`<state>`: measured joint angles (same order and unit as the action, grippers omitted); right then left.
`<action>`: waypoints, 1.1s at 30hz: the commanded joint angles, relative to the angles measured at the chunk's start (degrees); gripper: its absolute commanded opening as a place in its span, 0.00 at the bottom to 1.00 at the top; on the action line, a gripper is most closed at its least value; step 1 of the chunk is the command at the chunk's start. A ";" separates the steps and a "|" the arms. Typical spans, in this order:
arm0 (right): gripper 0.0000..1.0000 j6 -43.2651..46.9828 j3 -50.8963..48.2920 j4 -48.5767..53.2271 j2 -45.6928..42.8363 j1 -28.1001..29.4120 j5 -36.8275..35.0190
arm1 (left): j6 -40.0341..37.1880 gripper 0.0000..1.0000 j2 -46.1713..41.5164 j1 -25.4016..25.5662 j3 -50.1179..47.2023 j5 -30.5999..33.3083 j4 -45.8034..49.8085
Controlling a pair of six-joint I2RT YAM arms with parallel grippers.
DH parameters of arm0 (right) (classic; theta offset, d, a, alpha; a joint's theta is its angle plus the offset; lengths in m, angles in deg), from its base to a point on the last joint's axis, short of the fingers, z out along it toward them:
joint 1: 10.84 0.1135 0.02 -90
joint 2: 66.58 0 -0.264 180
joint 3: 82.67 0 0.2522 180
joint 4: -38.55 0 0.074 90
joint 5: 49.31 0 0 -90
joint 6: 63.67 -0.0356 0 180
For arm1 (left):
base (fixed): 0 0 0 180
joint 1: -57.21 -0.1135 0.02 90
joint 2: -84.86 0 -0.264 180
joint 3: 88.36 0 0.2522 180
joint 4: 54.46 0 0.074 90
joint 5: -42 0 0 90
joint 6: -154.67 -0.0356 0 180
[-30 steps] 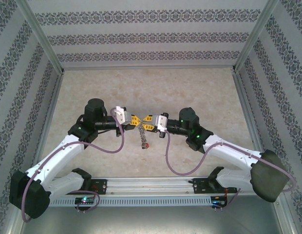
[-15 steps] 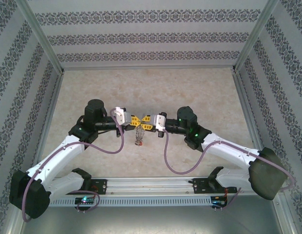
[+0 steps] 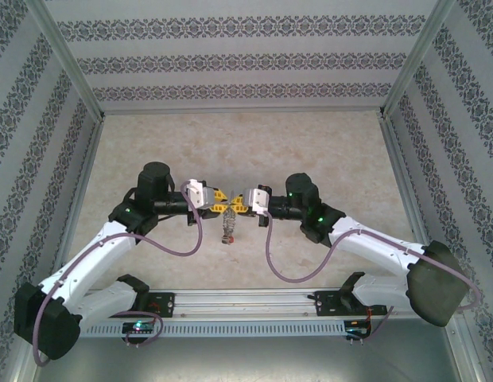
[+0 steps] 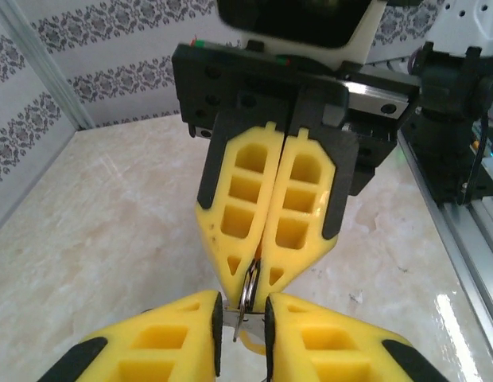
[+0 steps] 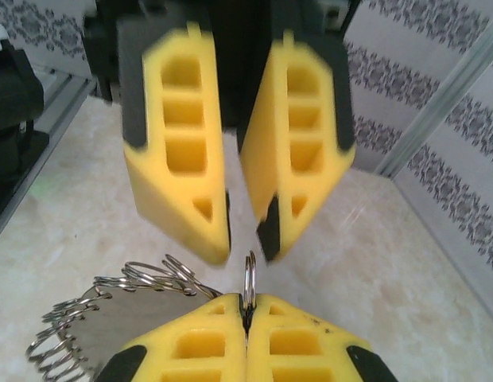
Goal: Put the keys on the keyring
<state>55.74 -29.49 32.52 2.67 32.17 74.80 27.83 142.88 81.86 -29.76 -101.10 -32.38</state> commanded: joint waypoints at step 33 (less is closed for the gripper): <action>0.00 9.00 26.61 51.43 7.56 0.28 -8.99 | 9.46 0.31 4.55 2.91 -8.49 2.55 -18.35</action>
<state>65.53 -7.13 79.29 9.41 32.87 65.51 33.80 146.58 83.91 -36.99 -98.29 -43.77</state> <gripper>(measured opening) 0.041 0.313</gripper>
